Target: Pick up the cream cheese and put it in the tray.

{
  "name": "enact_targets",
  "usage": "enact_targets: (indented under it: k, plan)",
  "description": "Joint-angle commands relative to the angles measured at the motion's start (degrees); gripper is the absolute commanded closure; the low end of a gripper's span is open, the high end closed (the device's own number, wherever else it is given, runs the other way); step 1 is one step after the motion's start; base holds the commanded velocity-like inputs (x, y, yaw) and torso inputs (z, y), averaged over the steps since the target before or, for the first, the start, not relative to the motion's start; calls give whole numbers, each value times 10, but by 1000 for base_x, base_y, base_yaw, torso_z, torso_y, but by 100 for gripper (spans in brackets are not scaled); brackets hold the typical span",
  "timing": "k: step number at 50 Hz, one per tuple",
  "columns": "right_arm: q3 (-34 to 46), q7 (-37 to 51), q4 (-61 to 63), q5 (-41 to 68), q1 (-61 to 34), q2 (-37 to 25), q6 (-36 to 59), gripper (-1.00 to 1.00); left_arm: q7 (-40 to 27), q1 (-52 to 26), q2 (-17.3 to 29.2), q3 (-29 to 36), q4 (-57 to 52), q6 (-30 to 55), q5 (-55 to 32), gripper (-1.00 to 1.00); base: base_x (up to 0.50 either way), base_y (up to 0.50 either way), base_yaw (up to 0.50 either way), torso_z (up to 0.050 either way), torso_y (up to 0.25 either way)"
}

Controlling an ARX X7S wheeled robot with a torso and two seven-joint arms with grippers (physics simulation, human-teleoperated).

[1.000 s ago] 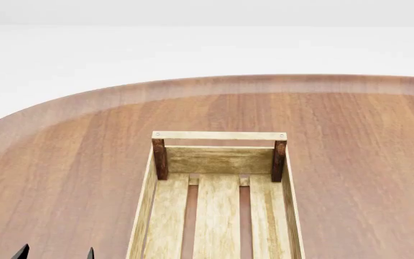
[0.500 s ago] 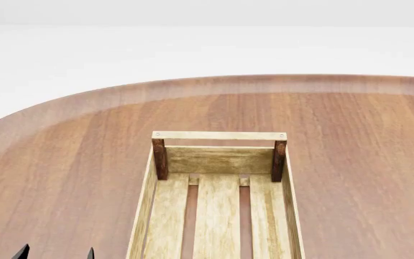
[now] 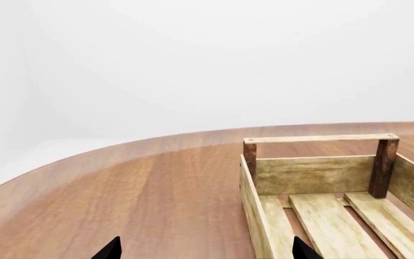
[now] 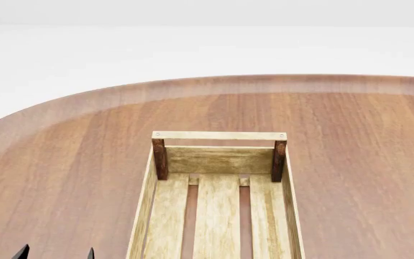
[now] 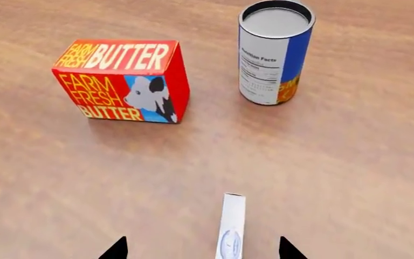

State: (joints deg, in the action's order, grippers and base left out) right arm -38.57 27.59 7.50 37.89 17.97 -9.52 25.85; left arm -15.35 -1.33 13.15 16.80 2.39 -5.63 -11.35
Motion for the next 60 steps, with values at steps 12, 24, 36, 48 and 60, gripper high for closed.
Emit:
enact_targets:
  k: [12,24,36,48,60]
  plan:
    - [-1,-13,-85,10,-36,-19,-3,-100,-5,-1,4,7,3,-1,-3,-100,0,0,0,0,0]
    - [1,-29,-125,15,-54,-19,-15,-100,-7,-3,6,10,5,-3,-4,-100,0,0,0,0,0]
    - [2,-32,-140,19,-53,-12,-20,-100,-10,-3,8,13,5,-4,-6,-100,0,0,0,0,0]
    - [11,-45,-178,11,-66,-17,-32,-100,-12,-4,10,15,5,-6,-7,-100,0,0,0,0,0]
    - [13,-58,-221,4,-78,-22,-49,-100,-15,-4,12,18,4,-7,-9,-100,0,0,0,0,0]
